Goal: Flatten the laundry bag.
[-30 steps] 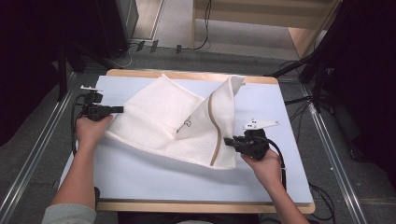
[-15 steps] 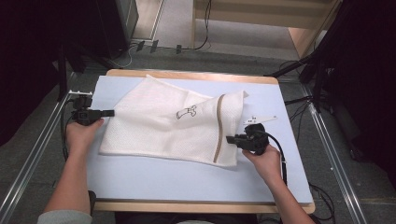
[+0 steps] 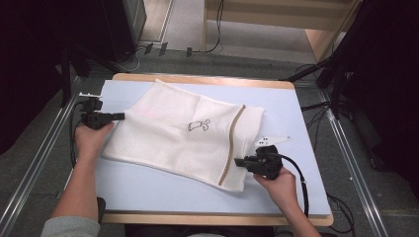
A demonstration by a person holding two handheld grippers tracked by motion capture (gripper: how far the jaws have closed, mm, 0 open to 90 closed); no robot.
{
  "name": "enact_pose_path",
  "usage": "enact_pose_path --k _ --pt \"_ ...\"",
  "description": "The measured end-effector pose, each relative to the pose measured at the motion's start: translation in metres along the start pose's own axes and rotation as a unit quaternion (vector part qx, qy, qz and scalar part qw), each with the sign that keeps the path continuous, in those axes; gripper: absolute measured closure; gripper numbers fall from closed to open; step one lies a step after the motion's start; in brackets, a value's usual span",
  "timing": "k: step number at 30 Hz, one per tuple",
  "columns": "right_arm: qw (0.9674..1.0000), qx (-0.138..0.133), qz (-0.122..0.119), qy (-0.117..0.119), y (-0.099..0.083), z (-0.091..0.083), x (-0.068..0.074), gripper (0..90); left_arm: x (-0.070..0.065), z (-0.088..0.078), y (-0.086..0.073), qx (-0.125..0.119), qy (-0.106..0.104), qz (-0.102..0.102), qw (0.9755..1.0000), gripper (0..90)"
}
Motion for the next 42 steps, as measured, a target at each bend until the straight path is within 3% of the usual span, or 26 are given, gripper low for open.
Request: enact_pose_path --k 3,5,9,12,15,21,26,30,32,34,37,42 --pt "1.0000 0.002 -0.002 0.009 -0.004 0.000 0.008 79.7 -0.002 0.003 0.002 0.003 0.005 0.006 1.0000 89.3" --pt "0.9999 0.008 -0.007 0.011 -0.006 -0.001 0.011 72.2 -0.001 0.004 0.002 0.004 0.005 0.004 1.0000 87.5" --pt "0.9994 0.021 -0.026 -0.005 -0.008 -0.008 0.008 56.4 0.000 0.003 0.003 0.003 -0.008 -0.009 0.9999 66.3" --pt "0.9993 -0.003 -0.029 -0.022 -0.009 -0.025 0.000 52.6 -0.003 -0.002 0.002 0.004 -0.006 0.003 1.0000 55.6" --pt "0.9987 -0.024 -0.022 -0.039 -0.008 -0.037 -0.010 53.2 -0.005 -0.007 0.001 0.005 -0.005 0.010 0.9999 50.6" --pt "0.9960 -0.071 -0.006 -0.054 -0.001 -0.048 -0.025 64.9 -0.015 -0.023 -0.004 -0.001 -0.005 0.030 0.9995 45.8" --pt "0.9934 -0.082 0.000 -0.080 0.012 -0.053 -0.044 68.0 -0.021 -0.032 -0.017 0.001 0.009 0.042 0.9991 44.7" --pt "0.9914 -0.088 0.006 -0.097 0.024 -0.058 -0.059 68.0 -0.024 -0.040 -0.030 -0.001 0.009 0.048 0.9988 44.6" --pt "0.9899 -0.099 0.013 -0.100 0.028 -0.056 -0.070 67.8 -0.025 -0.043 -0.036 -0.004 0.010 0.050 0.9987 44.3" --pt "0.9904 -0.090 0.023 -0.103 0.031 -0.050 -0.084 67.1 -0.025 -0.045 -0.041 -0.009 0.017 0.051 0.9985 43.7" --pt "0.9895 -0.087 0.015 -0.114 0.038 -0.042 -0.100 66.4 -0.022 -0.048 -0.052 -0.005 0.013 0.042 0.9990 43.7" --pt "0.9865 -0.086 0.004 -0.139 0.051 -0.028 -0.122 64.5 -0.018 -0.051 -0.064 0.009 0.026 0.041 0.9988 43.6"
Point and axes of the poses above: each handheld gripper's, and its own axes: z roughly forward along the jaws, y roughly out of its top, x roughly to its left, the point moved 1 cm from there along z, roughly forward along the jaws, and after that the axes turned 6 degrees about -z, right-handed, at the moved point
